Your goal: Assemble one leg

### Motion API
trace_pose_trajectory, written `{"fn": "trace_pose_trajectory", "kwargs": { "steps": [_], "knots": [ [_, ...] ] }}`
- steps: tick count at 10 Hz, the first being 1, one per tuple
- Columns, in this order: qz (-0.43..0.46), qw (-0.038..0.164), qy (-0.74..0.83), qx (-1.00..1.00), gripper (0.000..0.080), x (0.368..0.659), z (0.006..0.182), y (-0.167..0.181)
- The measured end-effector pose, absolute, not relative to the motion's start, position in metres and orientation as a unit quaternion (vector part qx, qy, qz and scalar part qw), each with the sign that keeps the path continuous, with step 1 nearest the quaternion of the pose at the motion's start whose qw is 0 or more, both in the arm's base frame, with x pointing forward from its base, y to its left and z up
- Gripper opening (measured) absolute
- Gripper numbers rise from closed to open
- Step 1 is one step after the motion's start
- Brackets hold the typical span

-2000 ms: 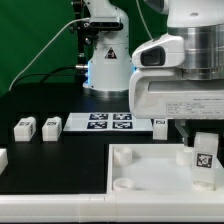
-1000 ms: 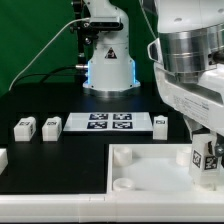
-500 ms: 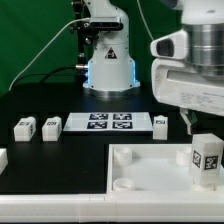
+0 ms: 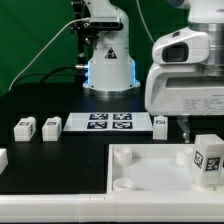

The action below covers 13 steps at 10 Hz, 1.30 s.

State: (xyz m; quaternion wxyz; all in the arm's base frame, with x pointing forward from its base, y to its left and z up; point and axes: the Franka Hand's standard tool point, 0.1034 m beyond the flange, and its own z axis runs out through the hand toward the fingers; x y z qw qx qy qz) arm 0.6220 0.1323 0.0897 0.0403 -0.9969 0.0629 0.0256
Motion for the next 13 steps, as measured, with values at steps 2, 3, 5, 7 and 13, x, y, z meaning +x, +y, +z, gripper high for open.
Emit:
{"fn": "trace_pose_trajectory", "kwargs": {
  "steps": [2, 3, 5, 7, 13],
  "knots": [
    [0.016, 0.042, -0.065, -0.997, 0.0649, 0.624, 0.083, 0.111],
    [0.016, 0.041, -0.098, -0.994, 0.0649, 0.624, 0.081, 0.108],
    [0.01, 0.038, -0.196, -0.98, 0.0649, 0.627, 0.083, 0.109],
    [0.01, 0.038, -0.188, -0.981, 0.0649, 0.626, 0.084, 0.113],
    [0.016, 0.038, -0.051, -0.998, 0.0291, 0.626, 0.083, 0.113]
  ]
}}
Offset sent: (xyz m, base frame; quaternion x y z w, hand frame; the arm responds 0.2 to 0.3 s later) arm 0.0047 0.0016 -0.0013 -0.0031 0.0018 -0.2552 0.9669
